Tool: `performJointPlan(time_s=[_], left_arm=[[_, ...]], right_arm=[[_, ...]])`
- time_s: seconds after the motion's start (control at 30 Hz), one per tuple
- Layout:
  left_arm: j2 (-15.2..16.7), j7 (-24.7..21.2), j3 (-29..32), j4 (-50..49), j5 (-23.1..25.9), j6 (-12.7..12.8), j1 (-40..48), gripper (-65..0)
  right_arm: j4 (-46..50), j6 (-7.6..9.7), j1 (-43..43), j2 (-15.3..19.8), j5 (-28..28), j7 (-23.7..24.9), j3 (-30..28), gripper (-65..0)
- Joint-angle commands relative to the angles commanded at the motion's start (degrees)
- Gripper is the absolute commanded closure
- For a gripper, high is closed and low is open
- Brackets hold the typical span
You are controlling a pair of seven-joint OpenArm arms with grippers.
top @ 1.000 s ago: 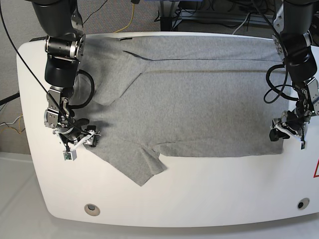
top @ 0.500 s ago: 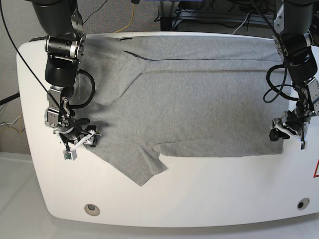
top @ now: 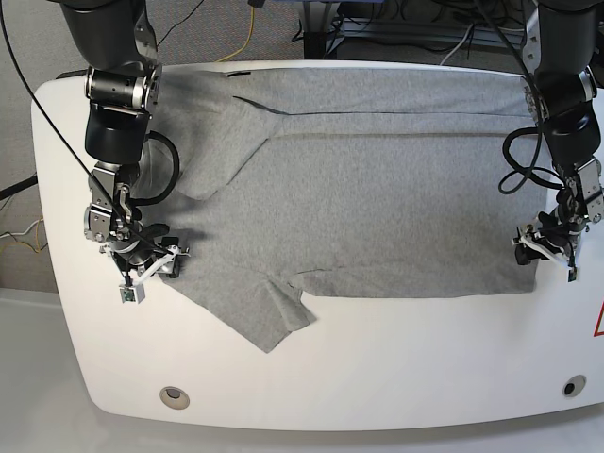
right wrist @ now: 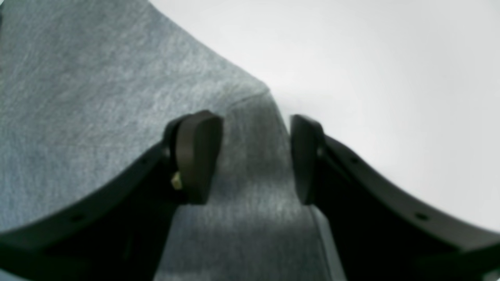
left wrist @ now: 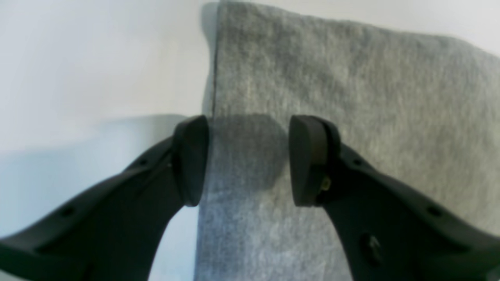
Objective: Fold the T-shirt properly
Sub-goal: 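Lower both grippers and close them on the shirt's side edges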
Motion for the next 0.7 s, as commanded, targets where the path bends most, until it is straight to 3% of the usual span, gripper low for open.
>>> performJointPlan(time_s=[0.17, 0.23, 0.3, 0.5, 0.7], left_arm=[[-0.02, 0.55, -0.16, 1.06, -1.13, -0.14, 0.54, -31.2], [-0.28, 0.74, 0.52, 0.95, -2.31, -0.65, 0.76, -30.8], [-0.36, 0.66, 0.46, 1.02, -2.6, -0.64, 0.78, -30.8], [-0.42, 0.7, 0.34, 0.96, -3.18, -0.82, 0.87, -31.0], [-0.32, 1.11, 0.16, 1.3, -2.48, -1.74, 1.18, -31.4]], right_arm=[[-0.09, -0.16, 0.06, 0.0, 0.04, 0.34, -0.03, -17.8], [0.15, 0.24, 0.08, 0.14, 0.01, 0.12, 0.13, -10.0], [0.17, 0.27, 0.11, 0.19, 0.08, 0.11, 0.18, -8.8], [0.24, 0.41, -0.03, 0.23, -0.03, -0.02, 0.23, -9.2], [1.14, 0.49, -0.01, 0.29, -0.21, 0.29, -0.1, -16.4]])
